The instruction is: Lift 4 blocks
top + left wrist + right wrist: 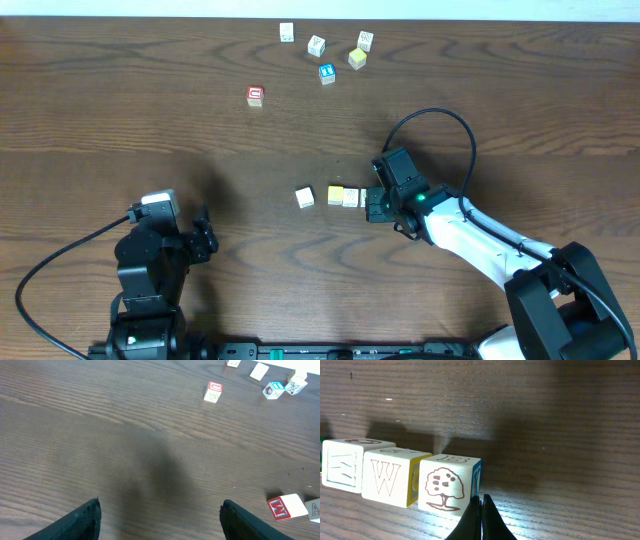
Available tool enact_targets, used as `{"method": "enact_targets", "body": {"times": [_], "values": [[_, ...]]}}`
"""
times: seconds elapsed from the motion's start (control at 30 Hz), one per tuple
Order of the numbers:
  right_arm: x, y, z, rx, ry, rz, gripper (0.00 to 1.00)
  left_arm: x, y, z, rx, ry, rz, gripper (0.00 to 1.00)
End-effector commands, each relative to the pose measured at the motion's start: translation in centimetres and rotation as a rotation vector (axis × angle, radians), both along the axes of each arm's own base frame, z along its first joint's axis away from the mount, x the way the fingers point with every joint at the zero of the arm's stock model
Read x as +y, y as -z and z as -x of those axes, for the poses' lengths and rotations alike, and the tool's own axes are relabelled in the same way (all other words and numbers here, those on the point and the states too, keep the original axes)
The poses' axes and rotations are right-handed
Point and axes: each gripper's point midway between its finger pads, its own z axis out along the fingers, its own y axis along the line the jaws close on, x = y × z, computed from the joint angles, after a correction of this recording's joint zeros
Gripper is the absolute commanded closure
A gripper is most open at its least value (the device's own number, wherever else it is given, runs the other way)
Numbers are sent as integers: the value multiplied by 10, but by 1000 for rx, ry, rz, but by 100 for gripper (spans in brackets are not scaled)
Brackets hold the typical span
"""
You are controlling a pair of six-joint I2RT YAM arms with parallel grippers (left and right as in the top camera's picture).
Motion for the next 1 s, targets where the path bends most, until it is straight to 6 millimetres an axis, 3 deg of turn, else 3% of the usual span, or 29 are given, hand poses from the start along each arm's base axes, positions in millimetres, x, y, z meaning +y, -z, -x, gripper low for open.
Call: {"method": "enact_targets", "body": {"times": [0.0,0.97], "values": [[3,-2,1,-3,0,-16,99,0,-7,-1,-15,-1,3,23],[8,-5,-1,-19,-29,-33,99,0,-7,-1,-15,-1,3,23]]}}
